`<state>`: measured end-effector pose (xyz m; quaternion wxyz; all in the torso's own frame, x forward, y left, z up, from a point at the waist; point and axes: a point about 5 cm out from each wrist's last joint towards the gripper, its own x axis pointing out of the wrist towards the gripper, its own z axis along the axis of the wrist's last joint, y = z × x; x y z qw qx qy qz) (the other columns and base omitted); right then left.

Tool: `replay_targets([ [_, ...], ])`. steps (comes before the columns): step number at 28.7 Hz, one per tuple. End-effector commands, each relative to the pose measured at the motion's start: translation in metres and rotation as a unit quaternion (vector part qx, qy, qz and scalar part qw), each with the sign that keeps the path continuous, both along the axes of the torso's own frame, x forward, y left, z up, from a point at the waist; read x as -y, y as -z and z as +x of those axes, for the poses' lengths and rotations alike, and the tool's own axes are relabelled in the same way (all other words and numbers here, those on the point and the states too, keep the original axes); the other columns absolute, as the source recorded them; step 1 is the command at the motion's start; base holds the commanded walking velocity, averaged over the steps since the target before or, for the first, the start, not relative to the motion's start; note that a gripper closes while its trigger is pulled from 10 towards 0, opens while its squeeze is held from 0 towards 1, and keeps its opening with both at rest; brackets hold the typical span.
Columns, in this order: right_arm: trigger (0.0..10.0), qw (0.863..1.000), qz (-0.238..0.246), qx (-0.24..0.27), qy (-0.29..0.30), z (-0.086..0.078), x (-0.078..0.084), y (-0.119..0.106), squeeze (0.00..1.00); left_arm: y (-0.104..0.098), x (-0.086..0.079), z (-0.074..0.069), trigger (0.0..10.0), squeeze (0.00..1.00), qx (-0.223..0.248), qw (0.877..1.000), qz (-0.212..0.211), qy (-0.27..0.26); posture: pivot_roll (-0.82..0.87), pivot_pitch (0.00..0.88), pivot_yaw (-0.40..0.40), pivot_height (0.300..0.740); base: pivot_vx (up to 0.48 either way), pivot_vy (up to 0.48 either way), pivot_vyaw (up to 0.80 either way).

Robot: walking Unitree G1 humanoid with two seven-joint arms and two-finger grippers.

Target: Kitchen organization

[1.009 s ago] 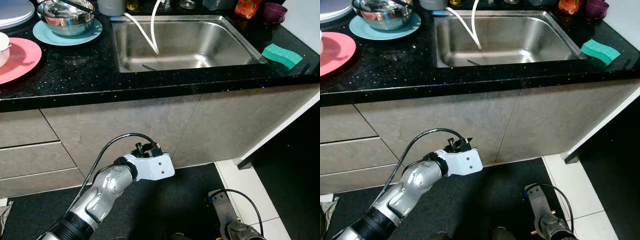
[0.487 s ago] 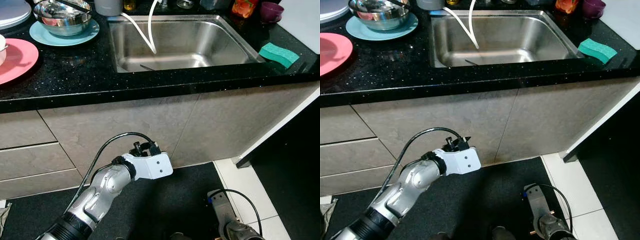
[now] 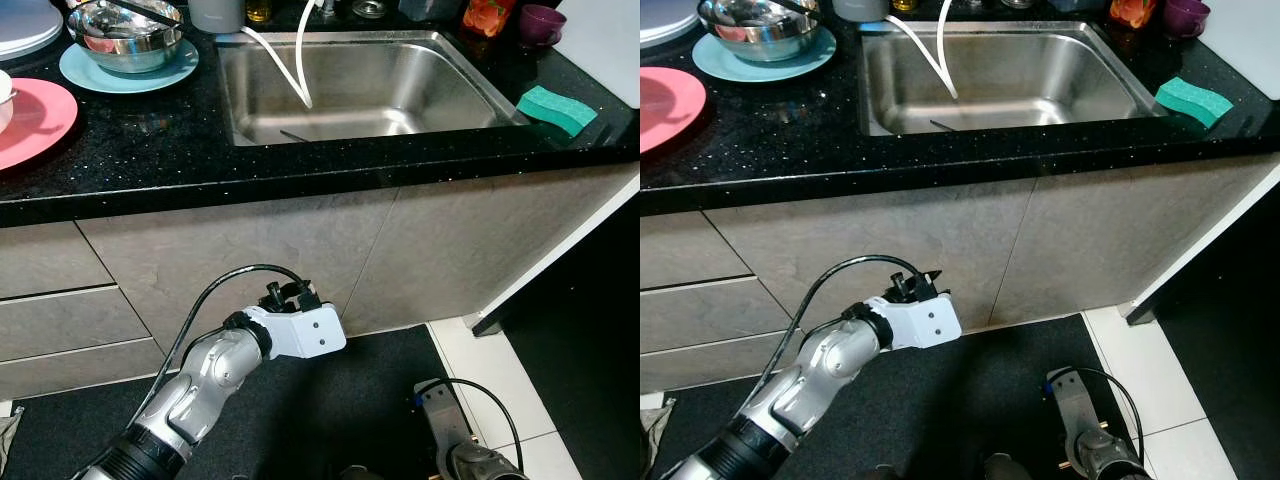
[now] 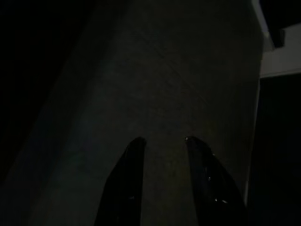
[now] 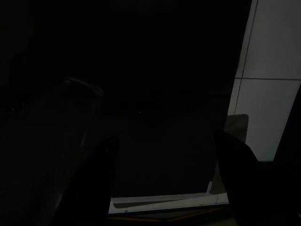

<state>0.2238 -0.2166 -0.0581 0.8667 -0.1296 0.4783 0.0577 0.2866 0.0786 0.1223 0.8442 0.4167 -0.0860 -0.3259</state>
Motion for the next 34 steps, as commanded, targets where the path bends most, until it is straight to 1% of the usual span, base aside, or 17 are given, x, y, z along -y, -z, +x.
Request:
replay_targets([
  [1, 10.0, 1.0, -0.001, -0.013, 0.009, -0.01, 0.003, 0.005, 0.0, -0.007, -0.011, 0.004, 10.0, 0.0, -0.014, 0.996, -0.074, -0.043, 0.12, 0.126, -0.066, 0.74, 0.0, 0.0, 0.0],
  [3, 10.0, 1.0, -0.001, -0.01, 0.015, -0.011, 0.004, 0.006, 0.0, -0.014, -0.031, 0.013, 10.0, 0.0, -0.027, 0.984, -0.146, -0.098, 0.12, 0.12, -0.067, 0.74, 0.0, 0.0, 0.0],
  [6, 10.0, 1.0, 0.003, -0.008, 0.025, -0.012, 0.004, 0.006, 0.0, -0.015, -0.055, 0.021, 10.0, 0.0, -0.045, 0.969, -0.198, -0.144, 0.12, 0.117, -0.068, 0.74, 0.0, 0.0, 0.0],
  [8, 10.0, 1.0, 0.003, -0.007, 0.029, -0.012, 0.004, 0.006, 0.0, -0.001, -0.08, 0.027, 10.0, 0.0, -0.095, 0.944, -0.251, -0.192, 0.12, 0.112, -0.069, 0.74, 0.0, 0.0, 0.0],
  [11, 10.0, 0.999, 0.003, -0.006, 0.031, -0.012, 0.004, 0.006, 0.0, 0.009, -0.095, 0.029, 10.0, 0.0, -0.114, 0.93, -0.271, -0.221, 0.12, 0.106, -0.068, 0.74, 0.0, 0.0, 0.0],
  [15, 10.0, 0.999, 0.004, -0.004, 0.037, -0.012, 0.005, 0.006, 0.0, 0.065, -0.122, 0.024, 10.0, 0.0, -0.234, 0.876, -0.291, -0.304, 0.1, 0.095, -0.059, 0.74, 0.0, 0.0, 0.0],
  [16, 10.0, 0.999, 0.004, -0.004, 0.038, -0.011, 0.005, 0.006, 0.0, 0.08, -0.123, 0.02, 10.0, 0.0, -0.267, 0.862, -0.291, -0.317, 0.1, 0.089, -0.055, 0.74, 0.0, 0.0, 0.0],
  [17, 10.0, 0.999, 0.004, -0.004, 0.038, -0.011, 0.005, 0.006, 0.0, 0.08, -0.123, 0.02, 10.0, 0.0, -0.267, 0.862, -0.291, -0.317, 0.1, 0.089, -0.055, 0.74, 0.0, 0.0, 0.0],
  [20, 10.0, 0.999, 0.006, -0.002, 0.041, -0.01, 0.004, 0.005, 0.0, 0.118, -0.121, 0.002, 10.0, 0.0, -0.351, 0.812, -0.296, -0.361, 0.09, 0.078, -0.049, 0.74, 0.0, 0.0, 0.0],
  [22, 10.0, 0.999, 0.006, -0.002, 0.041, -0.01, 0.004, 0.005, 0.0, 0.118, -0.121, 0.002, 10.0, 0.0, -0.351, 0.812, -0.296, -0.361, 0.09, 0.078, -0.049, 0.74, 0.0, 0.0, 0.0],
  [23, 10.0, 0.999, 0.006, 0.0, 0.044, -0.009, 0.004, 0.005, 0.0, 0.134, -0.118, -0.008, 10.0, 0.0, -0.392, 0.776, -0.311, -0.384, 0.08, 0.07, -0.046, 0.74, 0.0, 0.0, 0.0],
  [26, 10.0, 0.999, 0.006, 0.001, 0.044, -0.009, 0.004, 0.005, 0.0, 0.155, -0.116, -0.027, 10.0, 0.0, -0.441, 0.729, -0.32, -0.415, 0.08, 0.061, -0.045, 0.74, 0.0, 0.0, 0.0],
  [27, 10.0, 0.999, 0.006, 0.001, 0.044, -0.009, 0.004, 0.005, 0.0, 0.155, -0.116, -0.027, 10.0, 0.0, -0.441, 0.729, -0.32, -0.415, 0.08, 0.061, -0.045, 0.74, 0.0, 0.0, 0.0],
  [31, 10.0, 0.999, 0.005, 0.001, 0.043, -0.009, 0.003, 0.005, 0.0, 0.174, -0.123, -0.052, 10.0, 0.0, -0.474, 0.691, -0.311, -0.449, 0.07, 0.052, -0.04, 0.74, 0.0, 0.0, 0.0],
  [32, 10.0, 0.999, 0.005, 0.001, 0.043, -0.009, 0.003, 0.005, 0.0, 0.174, -0.123, -0.052, 10.0, 0.0, -0.474, 0.691, -0.311, -0.449, 0.07, 0.052, -0.04, 0.74, 0.0, 0.0, 0.0],
  [33, 10.0, 0.999, 0.005, 0.0, 0.044, -0.009, 0.002, 0.005, 0.0, 0.18, -0.129, -0.063, 10.0, 0.0, -0.485, 0.672, -0.317, -0.461, 0.06, 0.049, -0.034, 0.74, 0.0, 0.0, 0.0],
  [34, 10.0, 0.999, 0.005, 0.0, 0.044, -0.009, 0.002, 0.005, 0.0, 0.18, -0.129, -0.063, 10.0, 0.0, -0.485, 0.672, -0.317, -0.461, 0.06, 0.049, -0.034, 0.74, 0.0, 0.0, 0.0],
])
